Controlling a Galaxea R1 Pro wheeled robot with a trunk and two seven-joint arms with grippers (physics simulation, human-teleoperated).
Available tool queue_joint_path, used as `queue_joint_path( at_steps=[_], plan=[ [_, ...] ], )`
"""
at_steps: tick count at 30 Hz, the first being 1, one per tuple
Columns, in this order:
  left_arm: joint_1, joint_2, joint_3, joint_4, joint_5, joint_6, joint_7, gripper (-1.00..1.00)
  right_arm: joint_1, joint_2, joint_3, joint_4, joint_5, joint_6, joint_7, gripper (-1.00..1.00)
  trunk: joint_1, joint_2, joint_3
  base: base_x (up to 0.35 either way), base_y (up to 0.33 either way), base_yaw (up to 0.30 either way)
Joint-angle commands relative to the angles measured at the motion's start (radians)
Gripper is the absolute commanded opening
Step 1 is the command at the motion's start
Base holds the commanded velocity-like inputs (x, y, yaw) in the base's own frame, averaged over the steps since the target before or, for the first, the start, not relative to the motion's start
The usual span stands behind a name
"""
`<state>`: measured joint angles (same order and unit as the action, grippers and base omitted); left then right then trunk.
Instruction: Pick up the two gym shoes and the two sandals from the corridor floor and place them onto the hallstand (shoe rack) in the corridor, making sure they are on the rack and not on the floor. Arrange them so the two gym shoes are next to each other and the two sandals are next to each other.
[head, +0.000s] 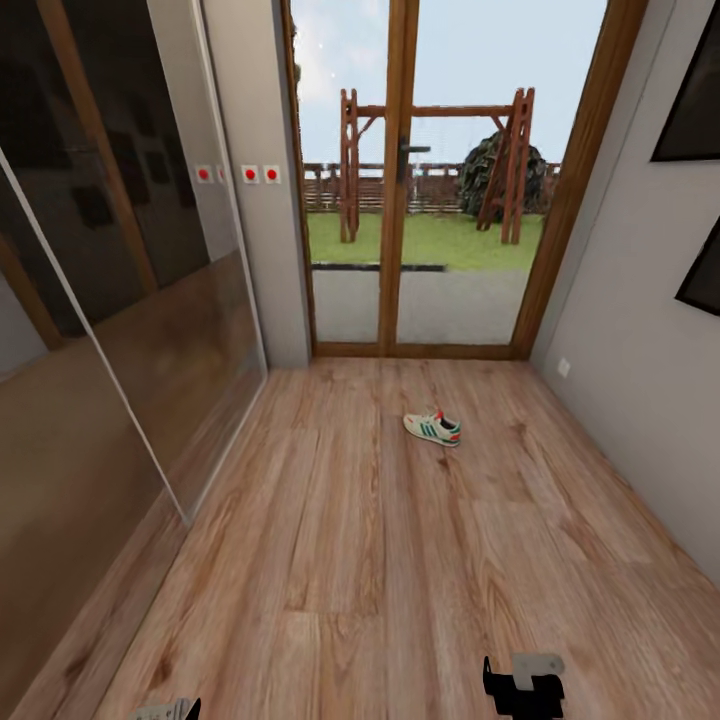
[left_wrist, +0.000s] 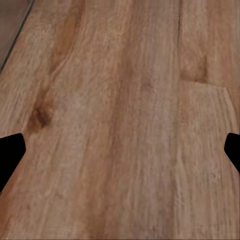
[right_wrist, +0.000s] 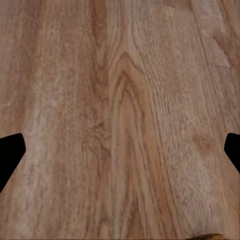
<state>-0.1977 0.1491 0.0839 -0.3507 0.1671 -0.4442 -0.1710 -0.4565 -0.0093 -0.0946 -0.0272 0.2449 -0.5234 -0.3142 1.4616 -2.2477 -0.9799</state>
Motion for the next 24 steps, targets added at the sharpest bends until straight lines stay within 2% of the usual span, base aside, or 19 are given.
queue_joint_path(
  at_steps=[1, 24],
  plan=[
    [0.000, 0.000, 0.004, 0.001, 0.009, -0.001, -0.010, 1.00, -0.001, 0.000, -0.008, 0.001, 0.011, -0.003, -0.003, 1.00, 0.000, 0.000, -0.001, 0.334, 0.000, 0.000],
    [0.000, 0.000, 0.004, 0.001, 0.009, -0.001, -0.010, 1.00, -0.001, 0.003, -0.008, 0.001, 0.010, -0.003, -0.005, 1.00, 0.000, 0.000, -0.001, 0.334, 0.000, 0.000]
  ],
)
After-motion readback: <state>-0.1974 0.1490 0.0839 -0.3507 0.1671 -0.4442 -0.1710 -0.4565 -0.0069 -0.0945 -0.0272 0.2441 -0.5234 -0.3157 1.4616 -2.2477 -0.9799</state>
